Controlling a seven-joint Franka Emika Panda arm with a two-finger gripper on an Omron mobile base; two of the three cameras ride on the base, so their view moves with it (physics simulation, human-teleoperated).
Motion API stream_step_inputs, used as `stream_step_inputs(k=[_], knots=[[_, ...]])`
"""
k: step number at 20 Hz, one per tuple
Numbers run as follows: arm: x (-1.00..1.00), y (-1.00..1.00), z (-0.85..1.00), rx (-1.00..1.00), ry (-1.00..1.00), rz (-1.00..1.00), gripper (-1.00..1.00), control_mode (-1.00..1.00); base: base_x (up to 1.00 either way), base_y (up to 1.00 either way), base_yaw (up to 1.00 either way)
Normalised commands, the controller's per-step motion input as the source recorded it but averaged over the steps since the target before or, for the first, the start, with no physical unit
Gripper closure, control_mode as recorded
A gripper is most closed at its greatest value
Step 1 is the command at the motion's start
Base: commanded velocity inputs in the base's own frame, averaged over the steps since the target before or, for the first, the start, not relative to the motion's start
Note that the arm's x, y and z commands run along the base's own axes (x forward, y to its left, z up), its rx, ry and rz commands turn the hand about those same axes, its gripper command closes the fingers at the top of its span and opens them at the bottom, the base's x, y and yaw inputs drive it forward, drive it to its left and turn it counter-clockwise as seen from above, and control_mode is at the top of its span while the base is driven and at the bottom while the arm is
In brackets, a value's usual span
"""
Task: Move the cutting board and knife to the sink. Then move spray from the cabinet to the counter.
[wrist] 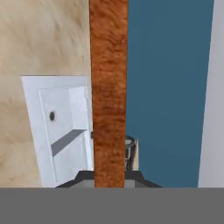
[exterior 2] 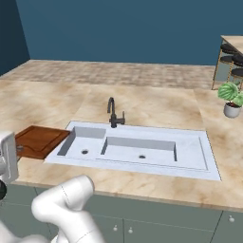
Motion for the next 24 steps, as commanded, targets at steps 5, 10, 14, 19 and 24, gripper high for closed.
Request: stream_step_inputs(k=[5, 10, 14, 19, 24], knots=[[0.49, -0.13, -0.11, -0.01, 0.19, 0.0, 1.0, -1.0, 0.0, 0.0, 0.0], [0.4, -0.17, -0.23, -0.02, 0.03, 0.0, 1.0, -1.0, 0.0, 0.0, 0.0], [0.35, -0.18, -0.28, -0.01, 0.0, 0.0, 1.0, -1.0, 0.0, 0.0, 0.0], [0.37, -0.13, -0.29, -0.01, 0.0, 0.0, 1.0, -1.0, 0.0, 0.0, 0.0], [0.36, -0.13, -0.32, -0.04, 0.0, 0.0, 1.0, -1.0, 0.0, 0.0, 0.0]])
